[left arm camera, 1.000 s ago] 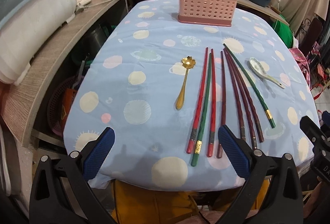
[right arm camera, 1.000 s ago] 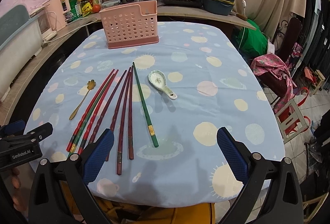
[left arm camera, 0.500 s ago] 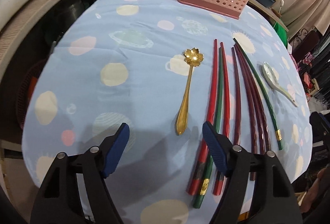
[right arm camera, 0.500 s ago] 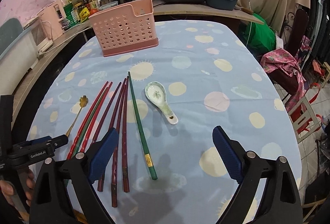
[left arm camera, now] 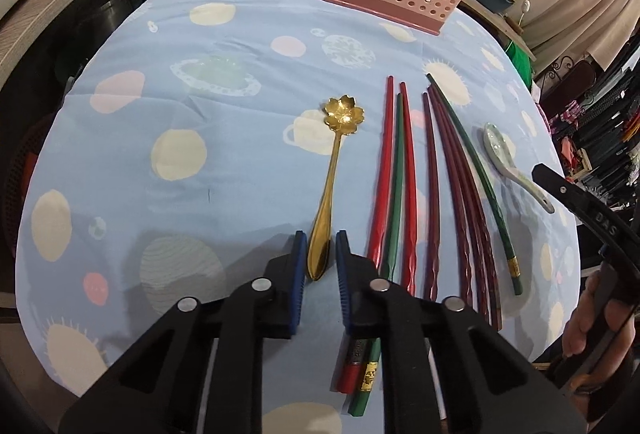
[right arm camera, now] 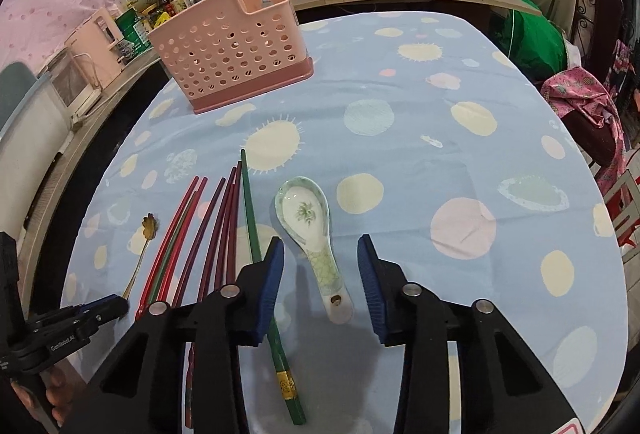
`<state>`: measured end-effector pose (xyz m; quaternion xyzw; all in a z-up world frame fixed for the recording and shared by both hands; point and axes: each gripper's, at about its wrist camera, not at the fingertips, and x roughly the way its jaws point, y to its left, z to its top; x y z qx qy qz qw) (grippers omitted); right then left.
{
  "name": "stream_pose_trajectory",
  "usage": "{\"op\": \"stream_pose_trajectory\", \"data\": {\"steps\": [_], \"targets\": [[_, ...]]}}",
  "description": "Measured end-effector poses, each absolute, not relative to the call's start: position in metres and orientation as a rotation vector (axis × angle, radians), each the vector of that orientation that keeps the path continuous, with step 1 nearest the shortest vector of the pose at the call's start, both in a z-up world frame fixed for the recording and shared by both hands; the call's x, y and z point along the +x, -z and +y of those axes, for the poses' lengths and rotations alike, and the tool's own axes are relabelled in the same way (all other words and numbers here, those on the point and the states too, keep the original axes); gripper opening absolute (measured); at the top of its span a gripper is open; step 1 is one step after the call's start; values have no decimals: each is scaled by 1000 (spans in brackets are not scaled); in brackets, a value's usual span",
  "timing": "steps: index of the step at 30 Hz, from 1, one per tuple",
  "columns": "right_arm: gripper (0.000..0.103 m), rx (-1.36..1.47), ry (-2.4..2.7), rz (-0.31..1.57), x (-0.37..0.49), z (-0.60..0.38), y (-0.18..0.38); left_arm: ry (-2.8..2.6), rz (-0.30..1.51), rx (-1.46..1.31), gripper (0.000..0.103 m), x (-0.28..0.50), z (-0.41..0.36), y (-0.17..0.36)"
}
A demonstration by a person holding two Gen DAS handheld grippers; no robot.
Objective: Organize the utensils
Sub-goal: 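Grasp the gold spoon with the left tool while the right tool grasps the white ceramic spoon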
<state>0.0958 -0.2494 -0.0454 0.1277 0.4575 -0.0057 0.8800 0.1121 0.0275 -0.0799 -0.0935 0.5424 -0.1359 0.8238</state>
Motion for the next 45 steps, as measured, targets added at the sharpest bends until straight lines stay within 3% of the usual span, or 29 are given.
{"op": "stream_pose_trajectory", "data": {"steps": [10,18,31,33,39,41,43,45], "targets": [[15,298,-19,1023,97,-250,73,295,1179,-238,11,113,31,81],[14,294,-20,1008,89,-248,75,288,1184,-235,11,114,27,81],[1,330,5,978,84,-260,47,243,1115,-192,9,114,32,45],[1,319,21,955,83,-263,36,236,1079,-190,1,115,36,29],[1,325,37,940,86,-274,24,238,999,-182,1,127,37,-7],[6,350,20,952,83,-276,28,235,1005,-170,1,130,35,-6],[25,357,19,969,78,-274,32,233,1021,-160,1,129,33,0],[29,364,6,985,74,-270,38,231,1049,-155,1,129,33,11]]}}
